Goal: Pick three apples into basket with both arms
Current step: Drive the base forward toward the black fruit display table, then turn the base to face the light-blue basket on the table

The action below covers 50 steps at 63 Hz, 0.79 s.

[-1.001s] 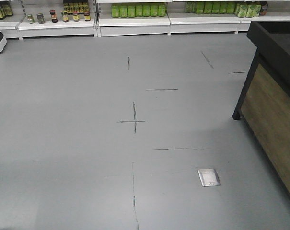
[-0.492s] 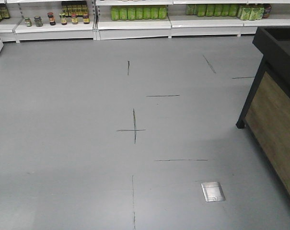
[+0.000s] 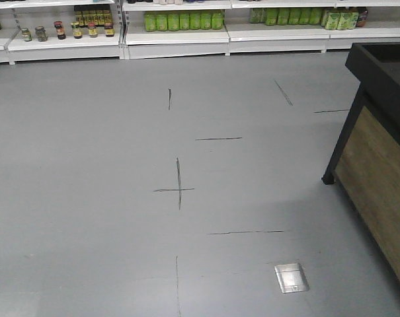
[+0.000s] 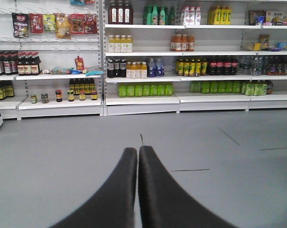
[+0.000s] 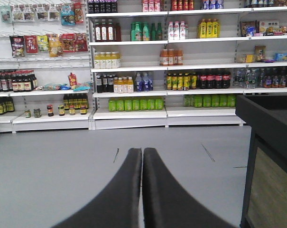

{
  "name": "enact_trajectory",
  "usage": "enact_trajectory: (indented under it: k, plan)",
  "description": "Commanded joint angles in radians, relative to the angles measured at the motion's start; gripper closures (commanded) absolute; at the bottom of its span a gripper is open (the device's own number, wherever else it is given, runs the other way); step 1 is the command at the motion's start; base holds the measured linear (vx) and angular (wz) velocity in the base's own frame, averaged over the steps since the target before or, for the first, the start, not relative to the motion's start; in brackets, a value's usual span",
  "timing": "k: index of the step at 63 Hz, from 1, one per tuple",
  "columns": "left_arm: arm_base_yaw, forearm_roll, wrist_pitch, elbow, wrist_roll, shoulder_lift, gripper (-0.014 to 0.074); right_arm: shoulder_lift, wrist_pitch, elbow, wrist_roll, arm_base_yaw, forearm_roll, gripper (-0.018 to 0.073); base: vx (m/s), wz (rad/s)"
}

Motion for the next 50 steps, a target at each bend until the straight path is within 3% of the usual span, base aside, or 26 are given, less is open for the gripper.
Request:
enact_trajectory:
  k: [1,25,50]
  plan:
    - [0.001,-0.003,-0.075,0.024,-0.007,-0.015,0.0603,-0.008,-0.073,0.014,-0.007,0.001,-0.003,0.0568,0.11,-0.14]
    - [0.001,-0.003,-0.075,0.024,-0.007,-0.015,0.0603,-0.008,-0.073,0.014,-0.007,0.001,-0.003,0.0568,0.09,-0.27]
    - [0.001,-0.003,-0.075,0.024,-0.007,-0.015,0.0603,-0.008,-0.073,0.014,-0.007,0.001,-0.003,0.0568,0.09,-0.48]
